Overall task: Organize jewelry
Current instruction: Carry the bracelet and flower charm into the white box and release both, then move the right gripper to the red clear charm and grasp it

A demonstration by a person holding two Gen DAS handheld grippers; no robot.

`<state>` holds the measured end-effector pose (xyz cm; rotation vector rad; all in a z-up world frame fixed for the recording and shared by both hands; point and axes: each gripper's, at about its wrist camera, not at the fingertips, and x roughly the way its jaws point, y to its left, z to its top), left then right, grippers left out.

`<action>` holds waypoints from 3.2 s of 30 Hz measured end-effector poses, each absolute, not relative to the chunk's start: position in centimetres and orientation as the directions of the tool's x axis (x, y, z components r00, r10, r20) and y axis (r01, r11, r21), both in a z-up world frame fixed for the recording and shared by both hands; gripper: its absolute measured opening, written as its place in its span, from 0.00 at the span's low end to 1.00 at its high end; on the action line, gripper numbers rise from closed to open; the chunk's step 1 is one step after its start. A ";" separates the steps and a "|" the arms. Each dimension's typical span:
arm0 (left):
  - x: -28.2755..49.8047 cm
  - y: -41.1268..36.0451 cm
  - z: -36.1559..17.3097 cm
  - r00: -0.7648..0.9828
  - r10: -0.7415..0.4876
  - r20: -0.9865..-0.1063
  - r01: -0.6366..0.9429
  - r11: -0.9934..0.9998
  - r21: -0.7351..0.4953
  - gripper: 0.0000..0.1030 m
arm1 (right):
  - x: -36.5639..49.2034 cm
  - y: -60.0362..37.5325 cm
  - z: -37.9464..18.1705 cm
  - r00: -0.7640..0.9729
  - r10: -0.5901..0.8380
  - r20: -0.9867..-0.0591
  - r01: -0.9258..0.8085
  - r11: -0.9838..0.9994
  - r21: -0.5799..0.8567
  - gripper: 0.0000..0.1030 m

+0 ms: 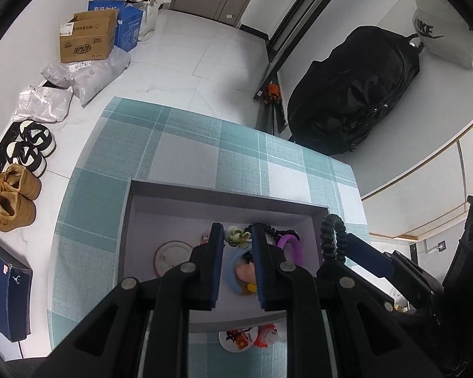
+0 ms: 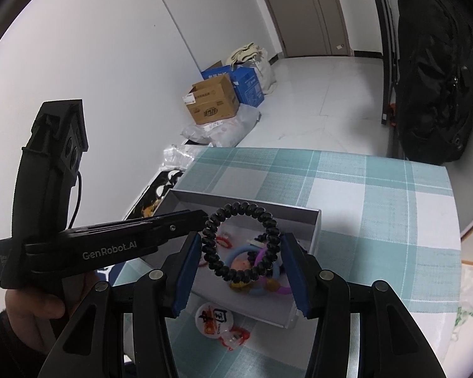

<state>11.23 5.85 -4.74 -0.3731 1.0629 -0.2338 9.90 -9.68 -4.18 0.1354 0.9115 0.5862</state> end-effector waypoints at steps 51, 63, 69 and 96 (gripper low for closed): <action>6.0 5.1 -3.4 0.539 -0.322 -0.778 0.045 0.934 -0.355 0.72 | 4.6 -11.6 -3.7 0.538 0.484 -0.690 -0.436 0.861 0.264 0.82; 3.1 5.4 -4.1 0.534 -0.287 -0.795 0.058 0.951 -0.304 0.72 | 2.7 -12.6 -5.8 0.491 0.457 -0.742 -0.398 0.875 0.276 0.82; 2.9 6.1 -5.7 0.485 -0.268 -0.833 0.007 0.953 -0.302 0.72 | 2.7 -12.2 -7.9 0.408 0.439 -0.800 -0.401 0.874 0.275 0.82; 2.4 7.4 -7.6 0.394 -0.277 -0.876 -0.033 0.948 -0.315 0.72 | 3.3 -7.6 -10.2 0.377 0.433 -0.819 -0.476 0.849 0.230 0.48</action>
